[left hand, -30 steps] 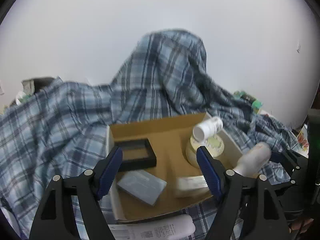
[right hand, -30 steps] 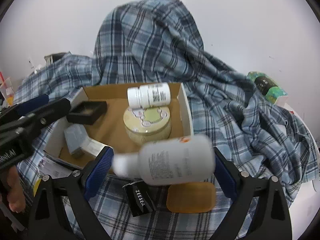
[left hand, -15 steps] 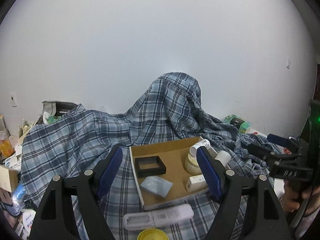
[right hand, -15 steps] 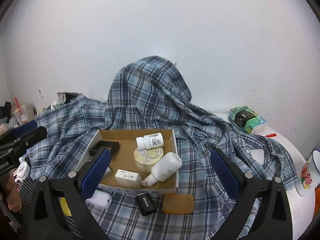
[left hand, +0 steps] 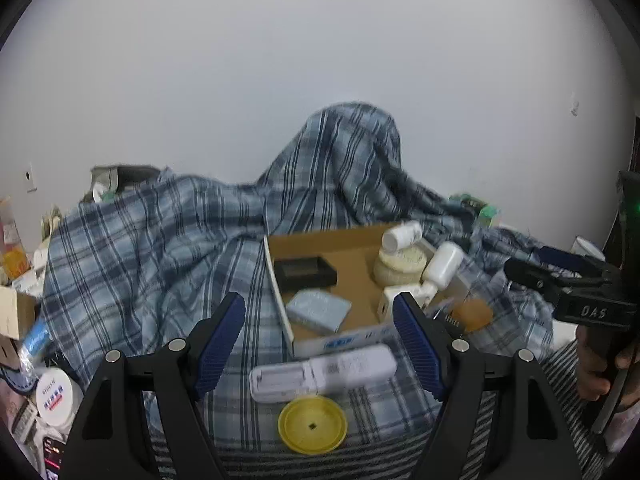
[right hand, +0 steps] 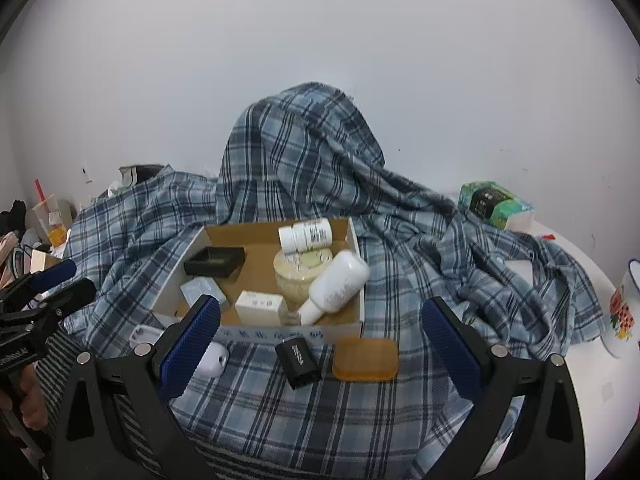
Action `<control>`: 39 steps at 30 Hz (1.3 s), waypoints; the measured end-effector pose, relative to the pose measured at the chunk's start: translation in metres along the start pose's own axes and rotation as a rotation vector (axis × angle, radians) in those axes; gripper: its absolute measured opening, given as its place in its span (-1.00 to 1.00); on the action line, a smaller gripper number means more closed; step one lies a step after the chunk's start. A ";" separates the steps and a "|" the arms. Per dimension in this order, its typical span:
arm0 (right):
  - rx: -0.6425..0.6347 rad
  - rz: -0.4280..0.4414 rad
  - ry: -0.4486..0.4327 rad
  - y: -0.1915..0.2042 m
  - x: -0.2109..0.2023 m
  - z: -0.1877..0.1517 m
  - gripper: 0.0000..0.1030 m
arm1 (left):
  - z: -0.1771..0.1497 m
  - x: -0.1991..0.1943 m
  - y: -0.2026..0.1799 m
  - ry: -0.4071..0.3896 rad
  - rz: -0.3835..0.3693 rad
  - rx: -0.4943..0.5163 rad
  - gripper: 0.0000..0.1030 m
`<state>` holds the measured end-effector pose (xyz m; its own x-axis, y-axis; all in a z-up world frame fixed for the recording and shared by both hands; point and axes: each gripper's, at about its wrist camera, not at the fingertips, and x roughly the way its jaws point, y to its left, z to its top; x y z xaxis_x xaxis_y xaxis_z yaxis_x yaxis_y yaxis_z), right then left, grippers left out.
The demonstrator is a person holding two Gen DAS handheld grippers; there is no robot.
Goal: Organize rigid objects
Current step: 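Move left tool to the yellow round lid and grasp it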
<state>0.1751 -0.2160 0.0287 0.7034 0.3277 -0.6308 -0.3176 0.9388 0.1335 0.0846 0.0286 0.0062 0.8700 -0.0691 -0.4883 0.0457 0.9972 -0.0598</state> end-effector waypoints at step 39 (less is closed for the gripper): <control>-0.004 0.033 0.123 -0.001 0.039 -0.034 0.95 | -0.061 0.051 0.009 0.306 -0.055 0.057 0.71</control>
<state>0.1809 -0.2079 -0.0219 0.6091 0.3427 -0.7152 -0.3423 0.9271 0.1527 0.0993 0.0320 -0.0722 0.6776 -0.1202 -0.7256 0.1239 0.9911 -0.0485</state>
